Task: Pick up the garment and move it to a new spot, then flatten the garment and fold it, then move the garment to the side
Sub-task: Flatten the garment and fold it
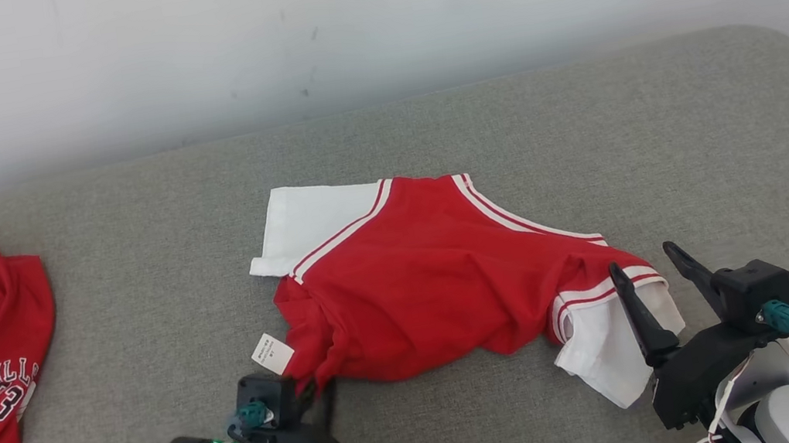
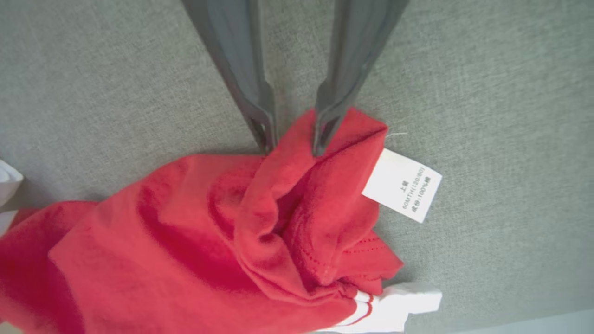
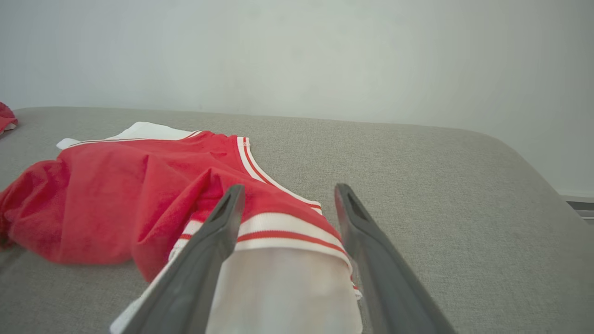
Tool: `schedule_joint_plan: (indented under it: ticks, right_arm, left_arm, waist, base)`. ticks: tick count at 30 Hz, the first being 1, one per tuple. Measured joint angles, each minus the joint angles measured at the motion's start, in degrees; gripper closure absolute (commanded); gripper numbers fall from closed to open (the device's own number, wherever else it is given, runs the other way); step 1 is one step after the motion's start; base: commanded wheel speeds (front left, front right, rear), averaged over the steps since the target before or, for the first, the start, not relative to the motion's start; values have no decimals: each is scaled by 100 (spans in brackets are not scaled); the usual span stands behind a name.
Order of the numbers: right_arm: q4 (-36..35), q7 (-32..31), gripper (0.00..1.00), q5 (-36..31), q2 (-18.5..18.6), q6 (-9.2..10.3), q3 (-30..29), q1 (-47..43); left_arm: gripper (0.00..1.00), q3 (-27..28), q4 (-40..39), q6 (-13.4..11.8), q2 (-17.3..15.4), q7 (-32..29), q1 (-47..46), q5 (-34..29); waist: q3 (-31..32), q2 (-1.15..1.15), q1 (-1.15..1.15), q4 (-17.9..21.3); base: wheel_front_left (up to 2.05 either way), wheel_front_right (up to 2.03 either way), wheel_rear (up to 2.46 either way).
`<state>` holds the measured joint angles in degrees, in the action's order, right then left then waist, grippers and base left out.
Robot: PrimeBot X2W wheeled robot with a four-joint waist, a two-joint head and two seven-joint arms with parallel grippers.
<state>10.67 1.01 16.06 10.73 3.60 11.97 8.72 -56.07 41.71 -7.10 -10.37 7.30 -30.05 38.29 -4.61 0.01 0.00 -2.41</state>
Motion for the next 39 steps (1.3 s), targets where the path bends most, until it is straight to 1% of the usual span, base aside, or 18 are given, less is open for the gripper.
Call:
schedule_joint_plan:
  ticks: [6, 8, 11, 14, 17, 22, 29, 31, 34, 36, 37, 39]
  right_arm:
    - [-11, 1, 0, 1, 21, 2, -62, -9]
    - [-19, 4, 0, 2, 47, 46, -134, -57]
    - [-9, 8, 0, 7, 70, 52, -166, -136]
    - [-20, 10, 0, 8, 40, 69, -162, -146]
    - [-8, 10, 0, 8, 15, 69, -126, -144]
    - [67, 7, 0, 8, -48, 42, -2, -104]
    - [69, 0, 0, 5, -75, 34, 109, -83]
    - [74, -4, 0, 4, -79, 26, 123, -82]
    - [68, -21, 0, 3, -76, -8, 152, -74]
    - [53, -51, 0, -1, -74, -10, 172, -42]
    - [49, -52, 0, -2, -77, -16, 191, -14]
    - [22, -53, 0, -3, -75, -16, 198, 18]
  left_arm:
    - [100, 265, 32, 0, 1, 210, -116, -40]
    - [100, 346, 7, 0, -22, 280, -152, -38]
    - [100, 549, -91, 0, -133, 388, -250, -38]
    - [100, 762, -332, 0, -350, 481, -403, -57]
    - [100, 782, -523, 0, -428, 512, -568, -168]
    - [100, 734, -714, 0, -424, 511, -886, -432]
    - [100, 633, -754, 0, -382, 364, -1398, -617]
    - [100, 597, -666, 2, -312, 278, -1534, -617]
    - [100, 537, -381, 116, -221, 120, -1663, -592]
    - [100, 504, -158, 266, -191, 31, -1675, -542]
    - [100, 457, -42, 270, -187, -9, -1687, -548]
    - [100, 436, 88, 415, -148, -45, -1690, -523]
  waist:
    - [-11, 0, 0, 25]
    - [-5, 0, 0, 2]
    - [11, 0, 0, -57]
    - [42, 0, 0, -160]
    - [65, 0, 0, -238]
    - [128, 0, 0, -275]
    - [171, 0, 0, -133]
    - [176, 0, 0, -57]
    - [170, 0, 0, 75]
    - [154, 0, 0, 171]
    - [142, 0, 0, 221]
    - [112, 0, 0, 321]
  base:
    - [0, 0, 0]
    - [0, 0, 0]
    - [0, 0, 0]
    - [0, 0, 0]
    - [0, 0, 0]
    - [0, 0, 0]
    - [0, 0, 0]
    - [0, 0, 0]
    - [0, 0, 0]
    - [0, 0, 0]
    - [0, 0, 0]
    - [0, 0, 0]
